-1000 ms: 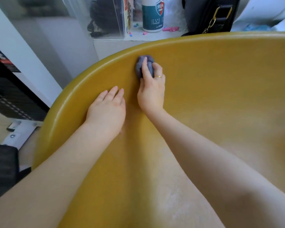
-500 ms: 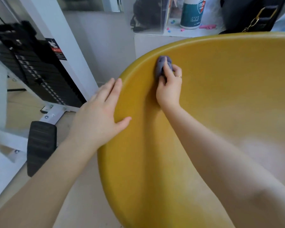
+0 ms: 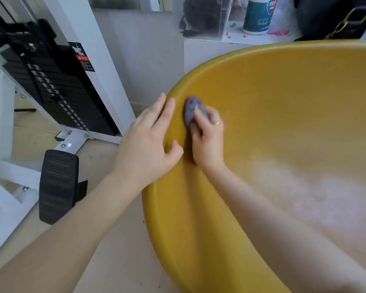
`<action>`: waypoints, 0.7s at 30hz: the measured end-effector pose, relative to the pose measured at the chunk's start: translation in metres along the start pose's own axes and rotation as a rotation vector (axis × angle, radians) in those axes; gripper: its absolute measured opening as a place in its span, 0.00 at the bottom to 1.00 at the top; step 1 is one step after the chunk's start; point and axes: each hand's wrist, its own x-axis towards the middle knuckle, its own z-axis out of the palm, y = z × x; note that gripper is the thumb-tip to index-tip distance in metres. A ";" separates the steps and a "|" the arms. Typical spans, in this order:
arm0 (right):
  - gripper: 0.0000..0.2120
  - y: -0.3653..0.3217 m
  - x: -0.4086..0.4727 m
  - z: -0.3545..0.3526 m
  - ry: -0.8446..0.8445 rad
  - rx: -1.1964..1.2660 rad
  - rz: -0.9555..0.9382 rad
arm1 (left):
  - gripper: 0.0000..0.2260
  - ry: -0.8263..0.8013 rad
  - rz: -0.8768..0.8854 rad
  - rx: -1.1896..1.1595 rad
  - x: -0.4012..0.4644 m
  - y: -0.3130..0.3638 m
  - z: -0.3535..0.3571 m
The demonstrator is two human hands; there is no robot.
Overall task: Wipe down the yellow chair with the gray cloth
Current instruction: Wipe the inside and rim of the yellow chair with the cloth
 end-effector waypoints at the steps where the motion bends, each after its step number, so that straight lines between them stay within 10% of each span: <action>1: 0.16 0.006 0.016 0.001 0.064 -0.023 0.049 | 0.30 -0.012 -0.009 0.006 0.001 0.002 0.000; 16: 0.15 -0.006 -0.125 -0.023 -0.210 0.133 -0.030 | 0.20 0.110 0.273 0.435 0.006 0.013 0.005; 21: 0.14 0.035 -0.057 -0.015 -0.086 -0.044 0.041 | 0.25 -0.183 0.254 0.607 -0.007 0.024 0.013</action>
